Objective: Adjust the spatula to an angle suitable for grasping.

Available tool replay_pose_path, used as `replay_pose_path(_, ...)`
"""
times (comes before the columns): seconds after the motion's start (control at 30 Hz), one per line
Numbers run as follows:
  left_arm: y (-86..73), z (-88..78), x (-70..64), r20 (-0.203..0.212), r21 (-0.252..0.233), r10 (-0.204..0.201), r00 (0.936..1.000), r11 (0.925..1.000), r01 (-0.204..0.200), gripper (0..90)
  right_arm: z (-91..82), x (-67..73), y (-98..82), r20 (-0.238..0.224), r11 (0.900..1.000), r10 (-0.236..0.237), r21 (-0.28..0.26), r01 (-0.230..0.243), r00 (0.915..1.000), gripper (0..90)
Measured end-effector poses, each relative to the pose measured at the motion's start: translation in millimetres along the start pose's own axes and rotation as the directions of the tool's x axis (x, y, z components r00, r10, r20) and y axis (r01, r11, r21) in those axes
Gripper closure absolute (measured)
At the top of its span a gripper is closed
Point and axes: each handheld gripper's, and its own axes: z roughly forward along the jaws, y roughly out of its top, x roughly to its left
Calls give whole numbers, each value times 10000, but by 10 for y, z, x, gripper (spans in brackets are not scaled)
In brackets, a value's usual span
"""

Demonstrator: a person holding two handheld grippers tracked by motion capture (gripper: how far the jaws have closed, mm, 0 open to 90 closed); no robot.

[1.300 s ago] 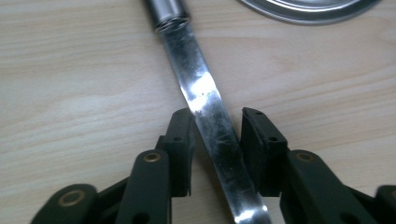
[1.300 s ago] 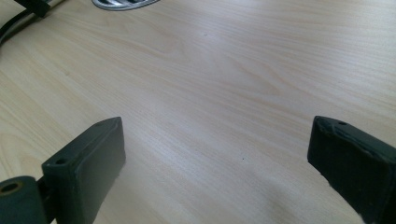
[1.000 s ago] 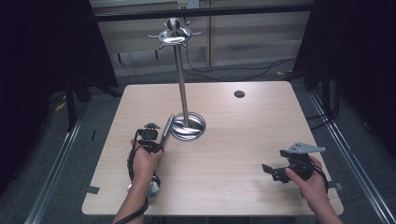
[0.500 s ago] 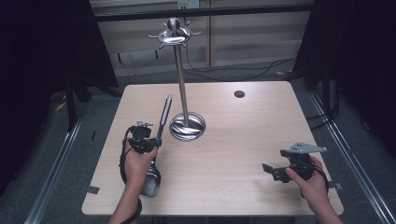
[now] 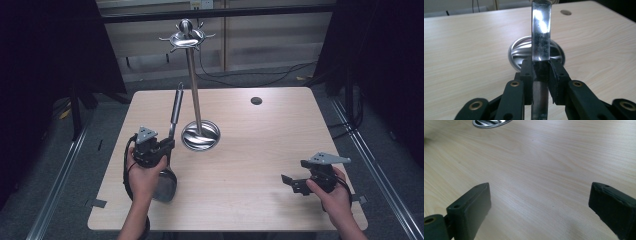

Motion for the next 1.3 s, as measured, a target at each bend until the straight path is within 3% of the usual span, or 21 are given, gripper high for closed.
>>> replay_pose_path(0.07,13,-36,-11,134,-295,135,9998,9995,-131,756,-5,-3,0,7,10000,10,-4,-10,10000,40)
replay_pose_path(0.2,32,-100,-5,433,-899,-58,9990,9959,97,755,-7,-1,3,-10,10000,21,-66,-22,10000,40)
replay_pose_path(0.3,37,-148,0,581,-1241,18,9983,9923,54,755,-5,3,2,-6,10000,52,-58,-52,10000,40)
replay_pose_path(0.6,65,-243,-14,854,-1908,-107,9963,9813,269,755,-3,7,2,-6,10000,55,-55,-55,10000,40)
replay_pose_path(0.97,160,-386,-66,1011,-2765,18,9949,9606,263,755,1,16,2,-29,10000,38,-23,-38,10000,40)
replay_pose_path(1.3,265,-473,-114,1137,-3227,297,9931,9465,86,754,6,17,2,-49,10000,-1,-8,1,10000,40)
